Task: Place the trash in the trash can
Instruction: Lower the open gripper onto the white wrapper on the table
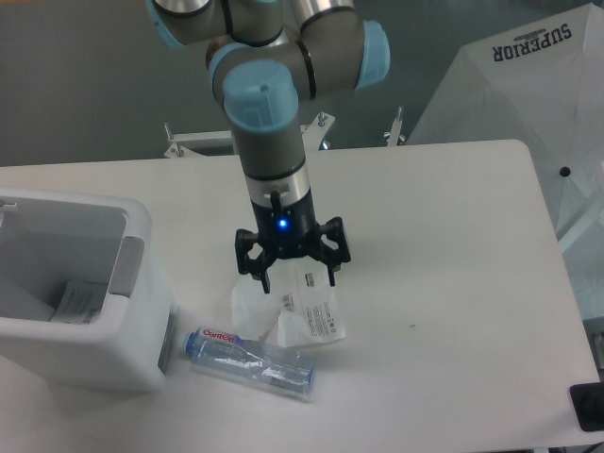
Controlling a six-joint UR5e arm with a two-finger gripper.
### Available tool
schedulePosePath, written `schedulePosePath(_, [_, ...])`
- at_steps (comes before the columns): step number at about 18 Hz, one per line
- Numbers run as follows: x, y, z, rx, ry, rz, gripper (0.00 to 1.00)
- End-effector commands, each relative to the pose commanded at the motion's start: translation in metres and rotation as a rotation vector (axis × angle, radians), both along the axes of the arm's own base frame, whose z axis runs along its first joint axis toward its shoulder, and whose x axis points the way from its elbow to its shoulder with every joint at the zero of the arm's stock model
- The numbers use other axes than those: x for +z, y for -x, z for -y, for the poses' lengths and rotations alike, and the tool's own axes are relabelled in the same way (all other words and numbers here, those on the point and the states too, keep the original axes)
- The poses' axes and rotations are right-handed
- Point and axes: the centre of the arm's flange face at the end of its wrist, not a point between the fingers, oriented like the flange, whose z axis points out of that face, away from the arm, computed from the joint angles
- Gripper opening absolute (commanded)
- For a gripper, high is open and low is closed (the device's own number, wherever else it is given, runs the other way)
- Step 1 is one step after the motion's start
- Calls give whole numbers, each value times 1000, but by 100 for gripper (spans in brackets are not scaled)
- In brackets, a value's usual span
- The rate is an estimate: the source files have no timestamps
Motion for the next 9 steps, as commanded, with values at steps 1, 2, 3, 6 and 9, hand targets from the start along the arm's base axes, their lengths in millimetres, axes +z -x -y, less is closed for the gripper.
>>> schedulePosePath(1, [-11, -2, -5, -6, 14, 12, 100])
schedulePosePath(2, [-21, 0, -8, -7, 26, 22, 100])
schedulePosePath(3, [-32, 0, -10, -10, 38, 33, 100])
schedulePosePath(6, [-56, -1, -16, -17, 66, 60, 100])
schedulePosePath(9, [-76, 3, -21, -19, 88, 74, 100])
